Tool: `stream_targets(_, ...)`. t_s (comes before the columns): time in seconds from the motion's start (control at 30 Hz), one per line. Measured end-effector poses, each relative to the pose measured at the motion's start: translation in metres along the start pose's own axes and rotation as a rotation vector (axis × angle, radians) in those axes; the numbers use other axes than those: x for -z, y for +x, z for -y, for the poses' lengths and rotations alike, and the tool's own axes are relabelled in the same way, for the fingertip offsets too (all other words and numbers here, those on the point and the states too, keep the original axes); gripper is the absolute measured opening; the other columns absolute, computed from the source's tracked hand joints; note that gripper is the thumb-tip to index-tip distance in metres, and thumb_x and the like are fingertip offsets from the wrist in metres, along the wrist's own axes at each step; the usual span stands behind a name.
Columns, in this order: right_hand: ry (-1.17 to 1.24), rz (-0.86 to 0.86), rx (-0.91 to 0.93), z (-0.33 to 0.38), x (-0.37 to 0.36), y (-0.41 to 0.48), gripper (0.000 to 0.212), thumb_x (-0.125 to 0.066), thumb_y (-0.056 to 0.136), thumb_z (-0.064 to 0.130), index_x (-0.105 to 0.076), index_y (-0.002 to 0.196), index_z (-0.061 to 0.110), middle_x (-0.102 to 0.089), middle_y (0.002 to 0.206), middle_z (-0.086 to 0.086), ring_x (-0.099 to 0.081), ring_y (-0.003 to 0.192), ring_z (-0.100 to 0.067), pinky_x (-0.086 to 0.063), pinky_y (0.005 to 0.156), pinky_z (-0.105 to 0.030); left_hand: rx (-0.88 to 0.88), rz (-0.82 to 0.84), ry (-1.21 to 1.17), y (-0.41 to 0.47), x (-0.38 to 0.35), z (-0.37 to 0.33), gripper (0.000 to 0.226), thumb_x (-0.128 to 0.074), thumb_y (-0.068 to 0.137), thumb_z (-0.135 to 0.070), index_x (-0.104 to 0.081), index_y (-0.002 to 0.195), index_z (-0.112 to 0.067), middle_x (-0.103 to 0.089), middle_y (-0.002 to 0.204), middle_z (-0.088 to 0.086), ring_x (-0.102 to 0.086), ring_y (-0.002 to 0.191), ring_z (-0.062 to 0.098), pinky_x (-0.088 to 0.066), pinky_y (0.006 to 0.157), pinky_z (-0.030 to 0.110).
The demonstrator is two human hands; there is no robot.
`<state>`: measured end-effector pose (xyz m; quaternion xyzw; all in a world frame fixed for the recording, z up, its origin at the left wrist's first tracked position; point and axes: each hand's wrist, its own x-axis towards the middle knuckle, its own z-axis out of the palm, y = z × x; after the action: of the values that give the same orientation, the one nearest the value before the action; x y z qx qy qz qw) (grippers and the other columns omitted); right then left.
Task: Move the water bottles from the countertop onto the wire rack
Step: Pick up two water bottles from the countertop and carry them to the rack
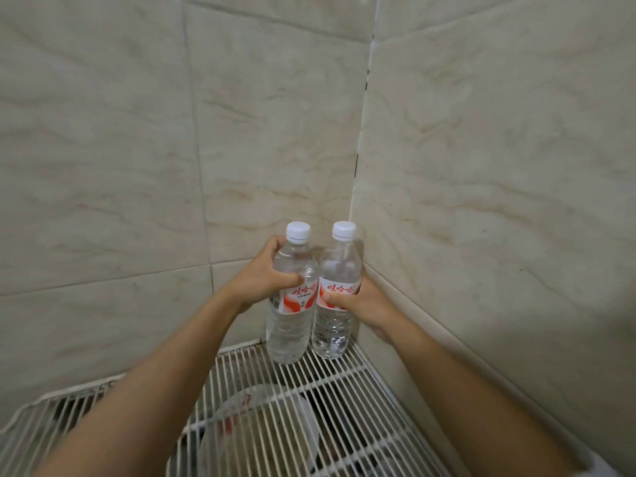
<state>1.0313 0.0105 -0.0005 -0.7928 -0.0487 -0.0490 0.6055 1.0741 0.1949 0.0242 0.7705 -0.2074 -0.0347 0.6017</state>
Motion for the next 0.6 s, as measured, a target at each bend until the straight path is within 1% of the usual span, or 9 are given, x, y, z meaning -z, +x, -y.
stream_targets(0.07, 0.031, -0.010, -0.060, -0.001, -0.002, -0.003, 0.052, -0.072, 0.073, 0.011, -0.053, 0.120, 0.021, -0.063, 0.120, -0.005, -0.059, 0.110, -0.021, -0.045, 0.099, -0.043, 0.027, 0.006, 0.008, -0.003, 0.000, 0.000, 0.055, -0.066, 0.076, -0.002, -0.037, 0.117, -0.023, -0.057, 0.106, -0.001, -0.061, 0.089, 0.008, -0.052, 0.067, 0.024)
stream_targets(0.13, 0.048, -0.044, -0.134, -0.005, -0.007, -0.011, 0.053, -0.074, 0.072, 0.014, -0.053, 0.121, 0.019, -0.063, 0.120, -0.005, -0.059, 0.109, -0.020, -0.045, 0.099, -0.041, 0.048, 0.003, 0.029, -0.009, -0.003, 0.000, 0.063, -0.067, 0.077, -0.006, -0.032, 0.125, -0.026, -0.056, 0.113, 0.001, -0.060, 0.090, 0.008, -0.052, 0.068, 0.025)
stream_targets(0.23, 0.035, -0.117, -0.185, -0.015, -0.014, -0.033, 0.044, -0.075, 0.070, 0.011, -0.055, 0.107, 0.021, -0.064, 0.117, -0.004, -0.059, 0.095, -0.012, -0.047, 0.086, -0.030, 0.011, -0.100, 0.089, -0.024, -0.011, 0.005, 0.086, -0.071, 0.075, -0.017, -0.016, 0.140, -0.029, -0.048, 0.125, 0.001, -0.056, 0.101, 0.011, -0.050, 0.076, 0.025)
stream_targets(0.27, 0.008, -0.128, -0.169, -0.018, -0.017, -0.041, 0.038, -0.075, 0.070, 0.010, -0.055, 0.099, 0.025, -0.065, 0.114, -0.003, -0.060, 0.090, -0.010, -0.047, 0.081, -0.027, 0.020, -0.171, 0.108, -0.030, -0.012, 0.008, 0.096, -0.073, 0.073, -0.021, -0.008, 0.143, -0.030, -0.047, 0.127, 0.004, -0.053, 0.106, 0.016, -0.048, 0.081, 0.027)
stream_targets(0.33, -0.113, -0.150, -0.122, -0.025, -0.021, -0.058, 0.035, -0.075, 0.070, 0.015, -0.058, 0.099, 0.025, -0.068, 0.107, -0.002, -0.063, 0.088, -0.010, -0.050, 0.075, -0.026, 0.079, -0.294, 0.206, -0.046, -0.014, 0.014, 0.107, -0.077, 0.069, -0.027, -0.001, 0.145, -0.028, -0.040, 0.139, 0.014, -0.046, 0.121, 0.027, -0.045, 0.094, 0.040)
stream_targets(0.37, -0.181, -0.187, -0.104, -0.027, -0.023, -0.066, 0.035, -0.075, 0.070, 0.019, -0.060, 0.101, 0.024, -0.069, 0.104, -0.001, -0.063, 0.086, -0.011, -0.049, 0.071, -0.025, 0.120, -0.322, 0.289, -0.056, -0.014, 0.017, 0.109, -0.078, 0.067, -0.029, -0.002, 0.145, -0.025, -0.032, 0.146, 0.016, -0.039, 0.128, 0.031, -0.040, 0.101, 0.047)
stream_targets(0.43, -0.328, -0.285, -0.089, -0.027, -0.028, -0.080, 0.035, -0.072, 0.072, 0.026, -0.061, 0.104, 0.018, -0.069, 0.101, -0.002, -0.060, 0.081, -0.013, -0.046, 0.067, -0.024, 0.207, -0.356, 0.433, -0.077, -0.012, 0.019, 0.105, -0.076, 0.069, -0.032, -0.006, 0.145, -0.017, -0.025, 0.150, 0.018, -0.030, 0.134, 0.033, -0.032, 0.108, 0.050)
stream_targets(0.5, -0.408, -0.291, -0.095, -0.023, -0.036, -0.094, 0.038, -0.068, 0.075, 0.026, -0.060, 0.110, 0.015, -0.067, 0.109, -0.007, -0.061, 0.093, -0.021, -0.047, 0.076, -0.030, 0.274, -0.396, 0.528, -0.105, -0.004, 0.015, 0.097, -0.072, 0.074, -0.036, -0.011, 0.145, -0.012, -0.028, 0.147, 0.022, -0.030, 0.134, 0.035, -0.030, 0.110, 0.046)
stream_targets(0.6, -0.372, -0.168, -0.056, -0.013, -0.057, -0.113, 0.045, -0.067, 0.078, 0.018, -0.054, 0.119, 0.008, -0.055, 0.126, -0.014, -0.050, 0.115, -0.029, -0.042, 0.093, -0.035, 0.338, -0.455, 0.636, -0.160, 0.016, -0.001, 0.087, -0.065, 0.079, -0.041, -0.015, 0.144, -0.010, -0.030, 0.145, 0.025, -0.029, 0.134, 0.037, -0.027, 0.109, 0.042)
